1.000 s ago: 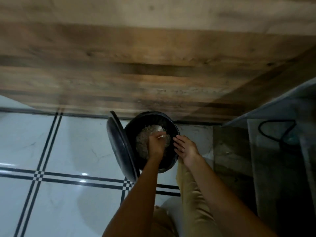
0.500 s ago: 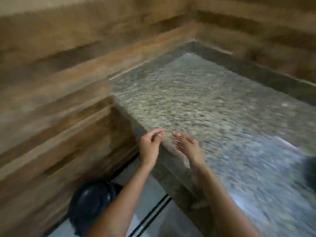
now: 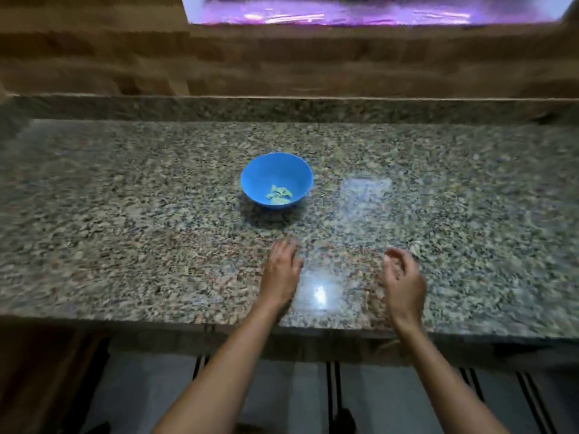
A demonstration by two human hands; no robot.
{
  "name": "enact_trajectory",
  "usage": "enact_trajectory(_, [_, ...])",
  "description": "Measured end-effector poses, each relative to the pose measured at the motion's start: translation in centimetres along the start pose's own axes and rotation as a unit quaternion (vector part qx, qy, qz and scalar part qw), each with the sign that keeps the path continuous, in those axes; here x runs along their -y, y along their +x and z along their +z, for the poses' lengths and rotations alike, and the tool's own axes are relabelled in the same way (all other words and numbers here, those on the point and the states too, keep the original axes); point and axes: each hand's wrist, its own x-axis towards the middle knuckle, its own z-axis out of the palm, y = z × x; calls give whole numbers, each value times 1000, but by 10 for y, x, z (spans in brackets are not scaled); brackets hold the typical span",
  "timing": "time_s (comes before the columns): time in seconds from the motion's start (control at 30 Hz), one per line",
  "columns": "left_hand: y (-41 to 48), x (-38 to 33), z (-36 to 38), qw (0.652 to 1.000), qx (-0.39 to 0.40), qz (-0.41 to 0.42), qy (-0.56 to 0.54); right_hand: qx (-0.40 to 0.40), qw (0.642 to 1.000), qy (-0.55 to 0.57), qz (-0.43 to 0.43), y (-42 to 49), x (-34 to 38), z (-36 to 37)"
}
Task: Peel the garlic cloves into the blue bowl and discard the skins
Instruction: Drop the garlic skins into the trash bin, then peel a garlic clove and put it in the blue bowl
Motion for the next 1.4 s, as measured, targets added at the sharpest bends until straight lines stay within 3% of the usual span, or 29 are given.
enact_trajectory(0.07, [8, -9, 13, 998, 13, 22, 54, -30, 999, -28, -19, 14, -13, -10])
enact_trajectory(0.2, [29, -17, 25, 992, 66, 36, 97, 12, 996, -84, -2, 44, -36, -16])
enact_trajectory(0.43, [32, -29, 2, 976, 23, 156, 153, 100, 983, -154, 6, 75, -46, -20])
enact_trajectory(0.5, [53, -43, -17, 970, -44, 211, 115, 107, 980, -164, -16, 80, -49, -16])
enact_trajectory(0.53, [70, -52, -28, 972, -92, 201, 82, 99, 982, -161, -18, 84, -50, -13])
enact_trajectory(0.6, [107, -56, -49, 984, -138, 104, 52, 74, 991, -111, 17, 88, -47, -7])
enact_trajectory(0.67, [139, -45, -61, 991, -93, -2, 96, 55, 989, 59, 123, 87, -33, -1])
enact_trajectory(0.73, [147, -40, -62, 991, -51, -27, 120, 76, 921, 287, 251, 78, -10, 10])
enact_trajectory(0.83, [117, -63, -52, 994, -80, 79, -13, 96, 831, 431, 337, 64, 11, 34])
enact_trajectory(0.93, [71, -84, -29, 976, 119, 68, -168, 89, 793, 481, 363, 55, 29, 53])
enact_trajectory(0.97, [61, -83, -21, 970, 154, 58, -179, 84, 781, 497, 369, 52, 34, 57])
enact_trajectory(1.03, [55, -77, -11, 971, 145, 52, -183, 76, 766, 515, 377, 46, 40, 62])
enact_trajectory(1.2, [59, -67, -11, 971, 134, 49, -192, 66, 772, 512, 371, 40, 41, 63])
enact_trajectory(1.4, [54, -68, -5, 981, 94, 110, -127, 113, 873, 373, 293, 46, 43, 57])
